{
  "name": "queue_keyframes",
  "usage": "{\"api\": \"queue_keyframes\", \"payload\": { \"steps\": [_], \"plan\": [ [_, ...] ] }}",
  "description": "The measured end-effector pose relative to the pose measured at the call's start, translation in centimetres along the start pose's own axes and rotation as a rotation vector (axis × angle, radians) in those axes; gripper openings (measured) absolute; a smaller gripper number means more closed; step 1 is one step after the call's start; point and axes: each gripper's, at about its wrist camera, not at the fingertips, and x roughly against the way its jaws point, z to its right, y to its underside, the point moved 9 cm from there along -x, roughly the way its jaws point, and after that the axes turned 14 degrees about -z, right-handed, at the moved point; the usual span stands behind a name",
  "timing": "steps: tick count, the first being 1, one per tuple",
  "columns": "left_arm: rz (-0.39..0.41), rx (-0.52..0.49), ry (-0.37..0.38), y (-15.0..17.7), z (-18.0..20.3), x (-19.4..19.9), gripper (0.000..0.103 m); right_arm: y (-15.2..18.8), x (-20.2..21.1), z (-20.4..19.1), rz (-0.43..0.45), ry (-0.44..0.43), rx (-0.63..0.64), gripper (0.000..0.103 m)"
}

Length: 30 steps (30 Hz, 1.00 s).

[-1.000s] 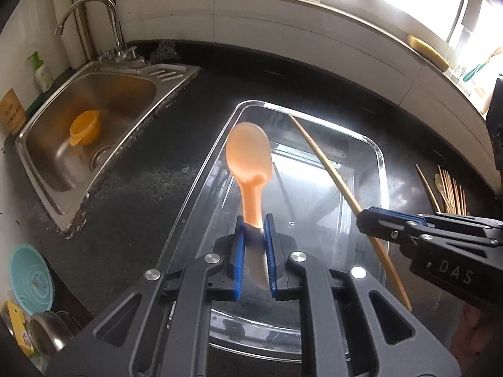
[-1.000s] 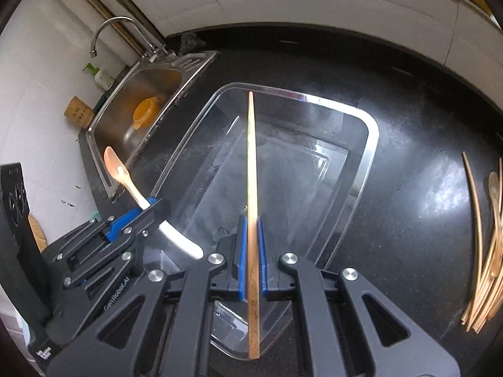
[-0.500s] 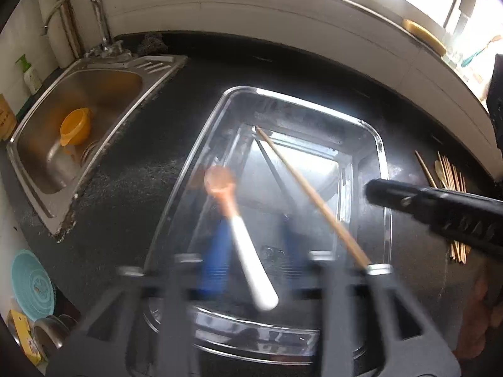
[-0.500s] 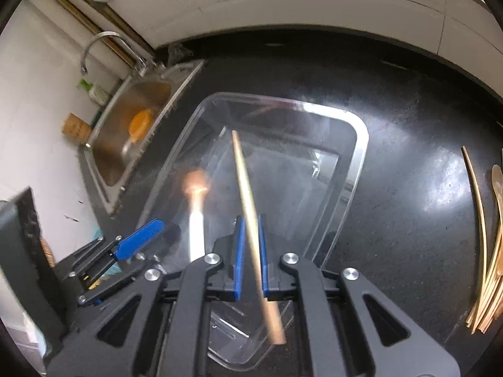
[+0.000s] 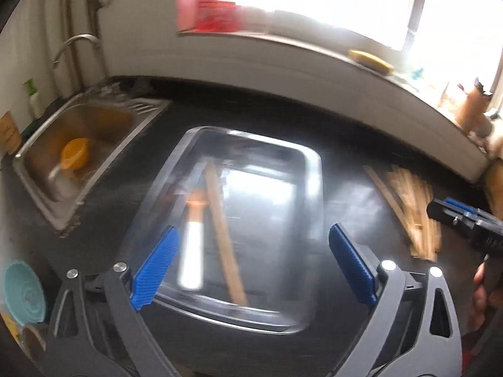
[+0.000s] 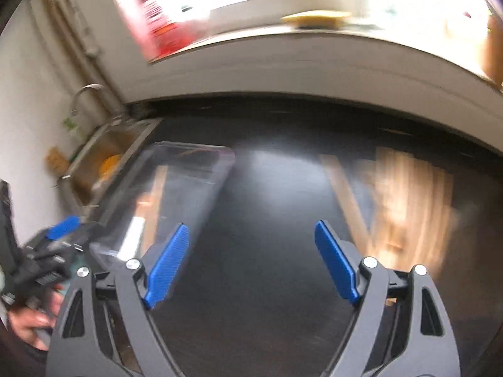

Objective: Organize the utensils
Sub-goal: 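Grasp a chopstick with the left tool while the right tool grasps an amber spoon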

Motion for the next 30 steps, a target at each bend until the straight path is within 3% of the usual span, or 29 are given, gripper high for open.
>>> {"api": "queue_keyframes", "payload": {
  "steps": [6, 13, 19, 30],
  "plan": [
    [-0.040, -0.136, 0.079, 0.5, 10.8, -3.0, 0.096, 5.3, 3.4, 12.8, 0.039, 0.137, -0.230, 0.080],
    [-0.113, -0.174, 0.077, -0.4, 19.8, -8.7, 0.096, 8.6, 2.8, 21.1, 0.023, 0.214, -0.369, 0.080],
    [-0.174, -0.187, 0.046, -1.7, 23.2, -14.2, 0.096, 8.4, 1.1, 23.6, -0.003, 0.239, -0.389, 0.080],
    [-0.227, -0.168, -0.059, -2.5, 22.8, -20.0, 0.096, 5.5, -2.4, 24.0, -0.033, 0.250, -0.362, 0.080]
  ]
}}
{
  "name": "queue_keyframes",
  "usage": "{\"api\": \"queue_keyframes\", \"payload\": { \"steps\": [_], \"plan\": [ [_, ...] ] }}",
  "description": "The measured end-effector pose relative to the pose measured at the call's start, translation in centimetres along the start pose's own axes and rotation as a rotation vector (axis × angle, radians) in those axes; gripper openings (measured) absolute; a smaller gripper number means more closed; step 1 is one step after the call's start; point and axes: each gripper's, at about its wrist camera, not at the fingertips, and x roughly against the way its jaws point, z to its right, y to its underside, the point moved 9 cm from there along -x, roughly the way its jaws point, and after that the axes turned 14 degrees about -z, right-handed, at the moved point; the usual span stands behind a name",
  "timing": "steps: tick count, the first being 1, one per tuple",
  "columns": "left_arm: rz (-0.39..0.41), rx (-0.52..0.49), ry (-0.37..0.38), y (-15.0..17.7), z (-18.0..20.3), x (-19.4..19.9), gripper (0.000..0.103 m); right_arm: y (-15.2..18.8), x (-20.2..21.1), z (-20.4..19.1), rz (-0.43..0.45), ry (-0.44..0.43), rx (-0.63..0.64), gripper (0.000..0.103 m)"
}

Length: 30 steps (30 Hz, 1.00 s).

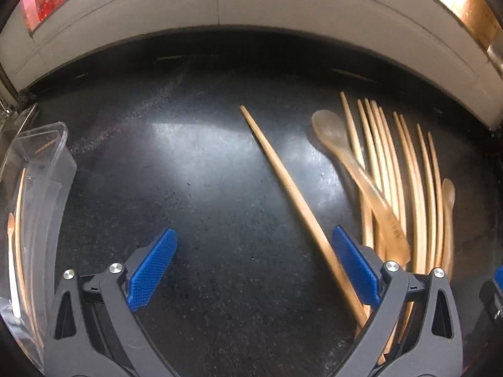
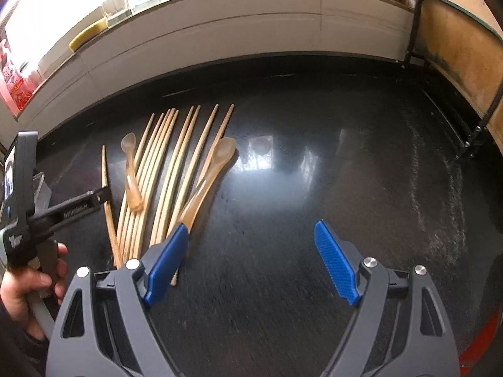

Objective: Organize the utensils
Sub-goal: 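Grasp a chopstick with the left tool while the right tool grasps an amber spoon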

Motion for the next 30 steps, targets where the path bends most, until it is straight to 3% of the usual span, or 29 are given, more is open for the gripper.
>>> {"api": "queue_keyframes", "payload": {
  "steps": [2, 11, 17, 20, 30],
  "plan": [
    [0.011, -0.011, -0.030, 0.1, 0.0, -0.2, 0.096, -0.8, -0.9, -0.3, -0.009, 0.020, -0.006, 0.080],
    [0.031, -0.049, -0.022, 1.4, -1.0, 0.1, 0.097, -3.1, -4.2, -2.3, -0.037, 0.090, 0.026, 0.082],
    [0.037, -0.072, -0.015, 2.4, -1.6, 0.4, 0.097, -3.3, -3.9, -2.1, -0.039, 0.018, -0.015, 0.082],
    [0.033, -0.071, -0.016, 2.3, -1.6, 0.2, 0.097, -3.3, -4.9, -3.0, -0.062, 0.062, 0.030, 0.082],
    [0.030, -0.091, -0.011, 2.9, -1.9, 0.4, 0.097, -1.0, -4.2, 0.6, -0.084, 0.064, 0.001, 0.082]
  ]
}}
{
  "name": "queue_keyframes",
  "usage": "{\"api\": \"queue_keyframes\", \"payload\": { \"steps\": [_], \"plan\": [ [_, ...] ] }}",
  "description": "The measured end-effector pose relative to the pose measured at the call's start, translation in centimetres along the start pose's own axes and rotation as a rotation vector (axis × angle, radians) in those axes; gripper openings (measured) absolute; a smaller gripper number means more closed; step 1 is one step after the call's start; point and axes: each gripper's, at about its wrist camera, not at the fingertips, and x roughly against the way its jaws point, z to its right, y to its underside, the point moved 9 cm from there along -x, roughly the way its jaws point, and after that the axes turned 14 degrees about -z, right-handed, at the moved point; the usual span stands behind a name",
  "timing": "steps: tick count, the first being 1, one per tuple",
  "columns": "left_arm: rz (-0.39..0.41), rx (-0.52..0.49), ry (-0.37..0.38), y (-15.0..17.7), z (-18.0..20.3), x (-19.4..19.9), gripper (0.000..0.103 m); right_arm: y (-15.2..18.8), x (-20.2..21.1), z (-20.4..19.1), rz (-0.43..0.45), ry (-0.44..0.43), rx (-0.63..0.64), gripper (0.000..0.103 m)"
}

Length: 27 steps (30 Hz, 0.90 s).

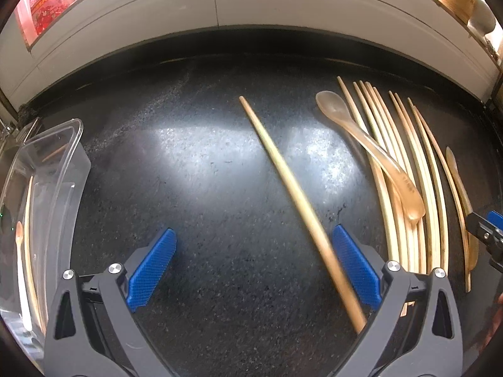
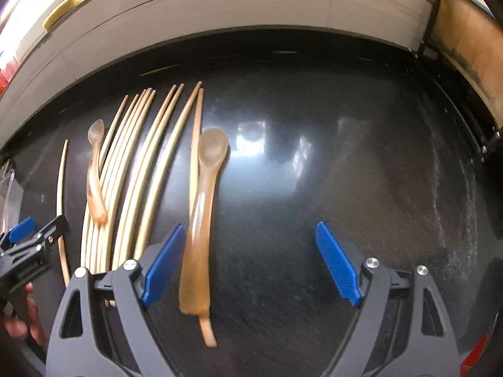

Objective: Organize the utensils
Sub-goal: 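Grasp a chopstick with the left tool while the right tool grasps an amber spoon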

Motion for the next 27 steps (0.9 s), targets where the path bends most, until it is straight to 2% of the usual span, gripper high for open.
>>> {"api": "queue_keyframes", "payload": {
  "steps": [4, 9, 12, 13, 15, 17, 18, 20, 21, 22, 23, 24, 27],
  "plan": [
    [-0.002, -0.001, 0.000, 0.5, -0.2, 0.3, 0.097, -0.7, 0.6, 0.2, 0.015, -0.002, 0.011, 0.078],
    [0.001, 0.000, -0.001, 0.5, 0.0, 0.3, 0.097, -1.2, -0.6, -0.7, -0.013, 0.000, 0.047, 0.062],
    [0.008, -0.002, 0.000, 0.3, -0.1, 0.3, 0.097, -1.4, -0.5, -0.7, -0.009, -0.023, 0.054, 0.040],
    [0.012, -0.008, 0.003, 0.4, 0.0, 0.3, 0.096, -1.4, -0.4, -0.7, -0.018, -0.033, 0.058, 0.028],
    [0.017, -0.019, 0.007, 0.3, 0.2, 0.4, 0.091, -1.4, -0.4, -0.6, -0.027, -0.039, 0.075, 0.025],
    [0.027, -0.035, 0.010, 0.3, 0.8, 0.7, 0.076, -1.5, -0.4, -0.5, -0.028, -0.036, 0.086, 0.020],
    [0.028, -0.039, 0.013, 0.3, 1.0, 0.9, 0.072, -1.6, -0.4, -0.7, -0.032, -0.049, 0.088, 0.019],
    [0.035, -0.051, 0.010, 0.3, 1.6, 1.2, 0.053, -1.5, -0.4, -0.7, -0.039, -0.068, 0.095, 0.016],
    [0.035, -0.062, 0.011, 0.3, 2.0, 1.4, 0.048, -1.5, -0.3, -0.7, -0.039, -0.071, 0.096, 0.016],
    [0.036, -0.074, 0.010, 0.2, 2.4, 1.5, 0.035, -1.4, -0.3, -0.7, -0.040, -0.081, 0.100, 0.015],
    [0.036, -0.076, 0.005, 0.2, 2.6, 1.6, 0.017, -1.4, -0.3, -0.8, -0.041, -0.095, 0.095, 0.014],
    [0.035, -0.077, -0.002, 0.2, 2.8, 1.6, 0.009, -1.4, -0.2, -0.8, -0.041, -0.096, 0.095, 0.014],
    [0.018, -0.058, 0.038, 0.2, 3.0, 1.7, 0.006, -1.3, 0.5, -0.6, -0.014, -0.100, 0.083, 0.014]
  ]
}}
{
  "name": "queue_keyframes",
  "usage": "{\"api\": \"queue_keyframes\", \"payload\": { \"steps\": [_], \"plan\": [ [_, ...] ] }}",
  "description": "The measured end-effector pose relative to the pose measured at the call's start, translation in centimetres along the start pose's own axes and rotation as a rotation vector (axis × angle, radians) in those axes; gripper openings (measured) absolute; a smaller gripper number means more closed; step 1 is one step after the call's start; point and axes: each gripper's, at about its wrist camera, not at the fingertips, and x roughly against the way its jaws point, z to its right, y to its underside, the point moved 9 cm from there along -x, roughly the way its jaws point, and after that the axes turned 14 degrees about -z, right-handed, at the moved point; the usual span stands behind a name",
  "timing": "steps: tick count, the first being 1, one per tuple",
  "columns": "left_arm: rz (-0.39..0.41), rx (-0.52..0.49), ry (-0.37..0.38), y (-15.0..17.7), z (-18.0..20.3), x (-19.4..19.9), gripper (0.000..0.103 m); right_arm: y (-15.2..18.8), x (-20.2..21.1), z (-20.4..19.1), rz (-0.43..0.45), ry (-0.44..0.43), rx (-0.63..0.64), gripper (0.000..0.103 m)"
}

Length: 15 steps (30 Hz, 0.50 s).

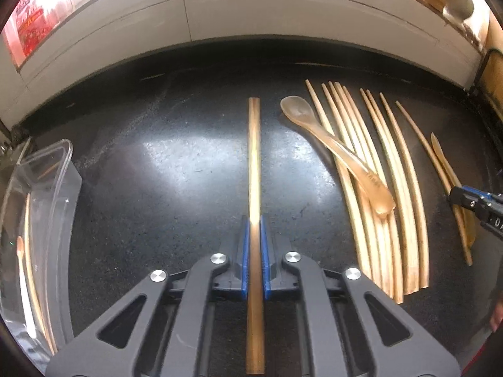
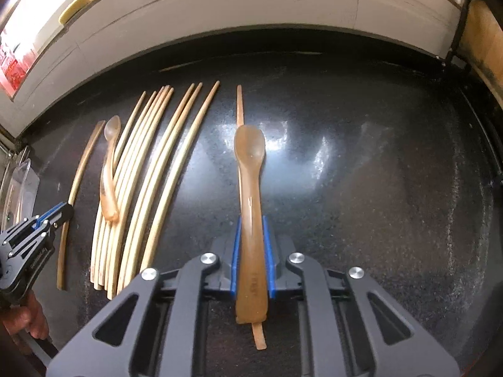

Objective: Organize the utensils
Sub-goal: 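Grasp a chopstick with the left tool while the right tool grasps an amber spoon, then carry the chopstick and amber spoon into the clear tray and release both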

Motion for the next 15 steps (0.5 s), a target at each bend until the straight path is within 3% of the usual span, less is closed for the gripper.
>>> {"api": "queue_keyframes", "payload": {
  "steps": [10, 15],
  "plan": [
    [0.057, 0.002, 0.029, 0.7, -1.4, 4.2, 0.006, 0.4, 3.1, -0.3, 0.067, -0.034, -0.015, 0.014],
    [0.082, 0.007, 0.044, 1.5, -2.2, 6.8, 0.006, 1.0, 5.7, -2.3, 0.088, -0.066, 0.015, 0.014]
  ]
}}
